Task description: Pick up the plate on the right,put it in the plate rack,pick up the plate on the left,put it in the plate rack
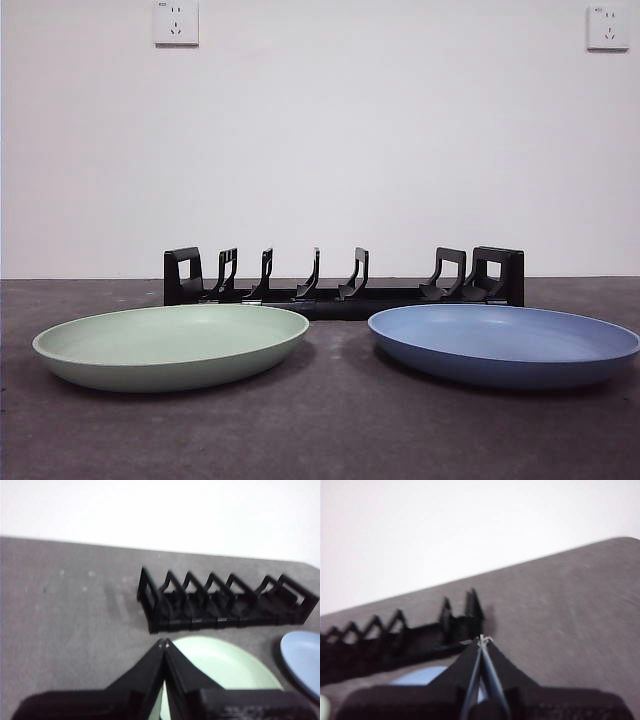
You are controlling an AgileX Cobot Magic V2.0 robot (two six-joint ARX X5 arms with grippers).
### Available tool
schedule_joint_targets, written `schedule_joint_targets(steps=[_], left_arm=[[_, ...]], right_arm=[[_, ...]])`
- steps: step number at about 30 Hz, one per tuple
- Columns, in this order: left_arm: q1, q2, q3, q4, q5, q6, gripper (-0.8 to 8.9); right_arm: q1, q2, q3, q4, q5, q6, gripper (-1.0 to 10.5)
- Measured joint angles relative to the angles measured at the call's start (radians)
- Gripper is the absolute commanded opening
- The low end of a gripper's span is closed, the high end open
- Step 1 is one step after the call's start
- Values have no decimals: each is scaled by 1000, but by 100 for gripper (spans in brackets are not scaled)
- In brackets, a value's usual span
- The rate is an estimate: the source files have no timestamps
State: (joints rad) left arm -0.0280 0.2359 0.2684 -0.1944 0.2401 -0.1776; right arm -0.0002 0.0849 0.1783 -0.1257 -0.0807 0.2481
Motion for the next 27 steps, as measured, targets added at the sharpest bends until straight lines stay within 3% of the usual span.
schedule_joint_targets(steps=[3, 7, 12, 16, 23, 27], left_arm=[[0, 43, 95, -68, 8, 1, -6], [0, 104, 210, -145, 101, 23, -6], [0, 178, 339, -253, 263, 50, -6], [-1, 230, 428, -360, 356, 89, -6], [-72, 296, 537, -460, 366, 176, -6], [-115, 329, 571, -488, 366, 212, -4]], right_arm=[[0, 70, 101, -51, -63, 7, -9], [0, 189, 273, -176, -132, -4, -9], [0, 367, 537, -412, -227, -95, -8], [0, 497, 739, -621, -242, -172, -8], [0, 652, 930, -846, -292, -251, -8], [0, 689, 950, -873, -294, -269, -8]])
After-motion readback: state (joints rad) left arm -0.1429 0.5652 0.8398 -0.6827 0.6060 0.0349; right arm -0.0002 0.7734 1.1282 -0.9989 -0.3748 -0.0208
